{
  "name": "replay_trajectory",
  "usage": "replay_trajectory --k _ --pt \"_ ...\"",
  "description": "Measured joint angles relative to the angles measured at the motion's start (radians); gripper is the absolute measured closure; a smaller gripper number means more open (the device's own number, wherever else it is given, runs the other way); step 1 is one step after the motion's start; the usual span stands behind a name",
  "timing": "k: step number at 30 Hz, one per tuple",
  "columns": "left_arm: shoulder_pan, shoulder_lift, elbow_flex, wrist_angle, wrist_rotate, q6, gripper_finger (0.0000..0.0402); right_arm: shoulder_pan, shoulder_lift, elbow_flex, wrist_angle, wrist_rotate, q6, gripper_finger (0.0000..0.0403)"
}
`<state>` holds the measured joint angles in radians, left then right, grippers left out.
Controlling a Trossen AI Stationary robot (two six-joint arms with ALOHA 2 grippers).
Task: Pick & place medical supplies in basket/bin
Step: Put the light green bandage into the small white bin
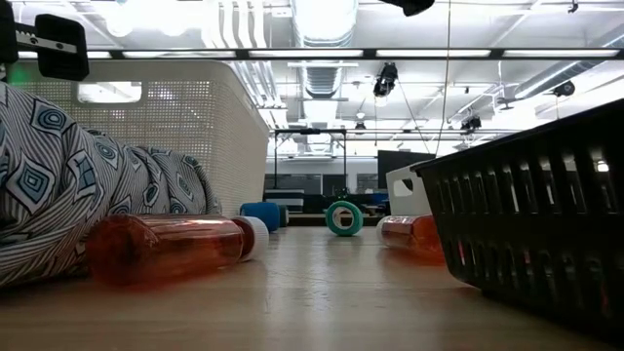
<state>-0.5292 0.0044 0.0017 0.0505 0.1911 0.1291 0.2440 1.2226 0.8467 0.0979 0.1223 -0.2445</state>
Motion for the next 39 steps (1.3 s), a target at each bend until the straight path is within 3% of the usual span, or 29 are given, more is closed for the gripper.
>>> replay_trajectory --k 11,14,17,21,23,34,39 --pt "0.0 0.0 0.0 0.0 0.0 0.0 0.0396 0.0 0.012 0.0 0.01 0.01 -0.009 0.0071" --pt "0.0 0.0 0.0 0.0 0.0 0.0 0.0396 -0.005 0.012 0.0 0.009 0.027 -0.127 0.0071" --pt "0.0 0.0 0.0 0.0 0.0 0.0 0.0396 -0.013 0.019 0.0 0.002 0.128 -0.248 0.0071" --pt "0.0 0.0 0.0 0.0 0.0 0.0 0.0396 -0.042 0.059 0.0 -0.051 0.302 -0.282 0.0071" --pt "0.0 0.0 0.0 0.0 0.0 0.0 0.0396 -0.063 0.077 0.0 -0.106 0.325 -0.29 0.0071" --pt "0.0 0.0 0.0 0.0 0.0 0.0 0.0396 -0.146 0.226 0.026 -0.16 0.213 -0.492 0.0071" --pt "0.0 0.0 0.0 0.0 0.0 0.0 0.0396 -0.147 0.255 0.069 -0.225 0.212 -0.436 0.0071"
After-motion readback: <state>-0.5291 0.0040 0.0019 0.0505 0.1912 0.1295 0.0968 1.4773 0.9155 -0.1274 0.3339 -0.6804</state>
